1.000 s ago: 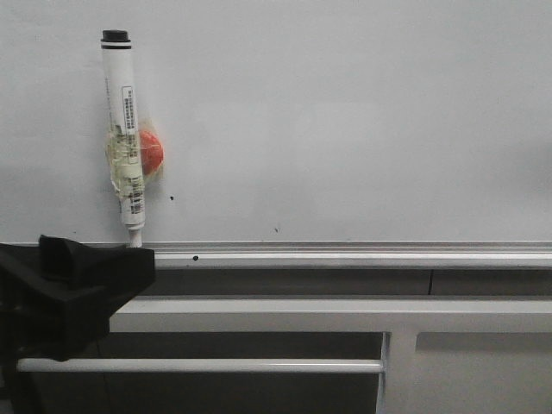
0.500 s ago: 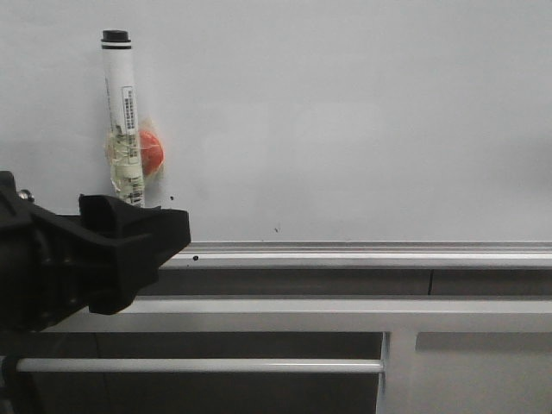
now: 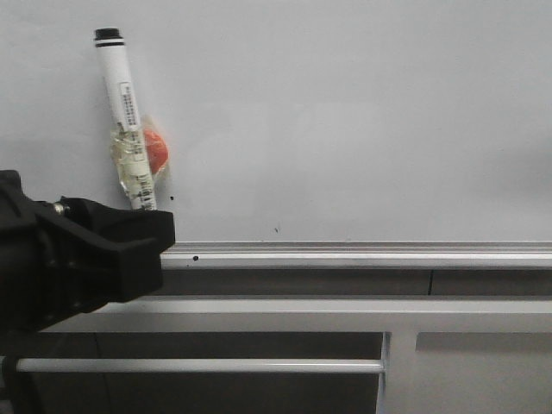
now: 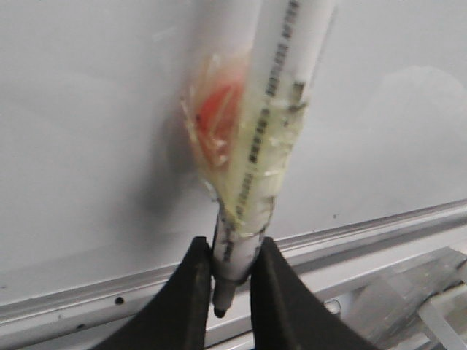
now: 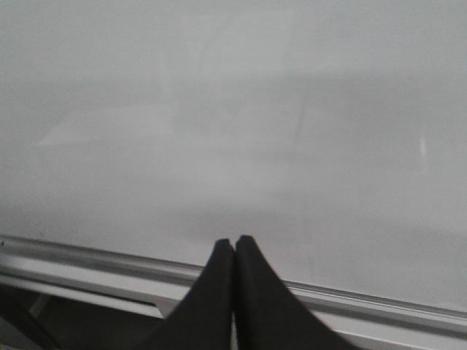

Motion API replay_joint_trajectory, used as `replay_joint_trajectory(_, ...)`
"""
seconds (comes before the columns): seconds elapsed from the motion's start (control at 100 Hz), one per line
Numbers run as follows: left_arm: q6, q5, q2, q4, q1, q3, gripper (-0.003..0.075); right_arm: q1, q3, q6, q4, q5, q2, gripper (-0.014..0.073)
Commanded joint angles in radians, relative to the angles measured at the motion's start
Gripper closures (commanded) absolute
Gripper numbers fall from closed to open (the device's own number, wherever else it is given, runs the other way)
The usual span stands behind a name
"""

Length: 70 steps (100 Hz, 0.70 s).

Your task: Write number 1 on whiteboard

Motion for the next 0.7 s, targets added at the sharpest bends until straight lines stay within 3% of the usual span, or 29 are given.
replay_joint_trajectory(0.0,0.054,-0.246,-0.02,0.091,-0.007,-0.017,0.0741,0.063,-0.037,-0.101,0.011,-0.034,0.014,0.0657)
replay_joint_trajectory(0.13,0.124,-0.242,-0.021,0.2,-0.007,-0.017,0.0741,0.222,-0.057,-0.14,0.011,-0.022,0.041,0.0657)
replay_joint_trajectory(0.27,0.177,-0.236,-0.021,0.207,-0.007,-0.017,0.0741,0.387,-0.129,-0.158,-0.041,0.049,0.135,0.0657)
replay_joint_trajectory(0.4,0.258,-0.197,-0.042,0.207,-0.007,-0.017,0.0741,0.457,-0.223,-0.159,-0.08,0.114,0.237,0.0642)
replay_joint_trajectory(0.46,0.311,-0.134,-0.071,0.207,-0.007,-0.023,0.0741,0.493,-0.272,-0.159,-0.08,0.14,0.281,0.0575)
replay_joint_trajectory(0.58,0.474,0.102,-0.171,0.207,-0.007,-0.065,0.0741,0.571,-0.349,-0.159,-0.08,0.157,0.356,0.0286)
replay_joint_trajectory(0.65,0.582,0.27,-0.234,0.202,-0.007,-0.113,0.0741,0.61,-0.375,-0.159,-0.087,0.159,0.393,0.019)
replay_joint_trajectory(0.69,0.64,0.366,-0.263,0.186,-0.007,-0.141,0.0741,0.624,-0.383,-0.159,-0.094,0.161,0.413,0.0181)
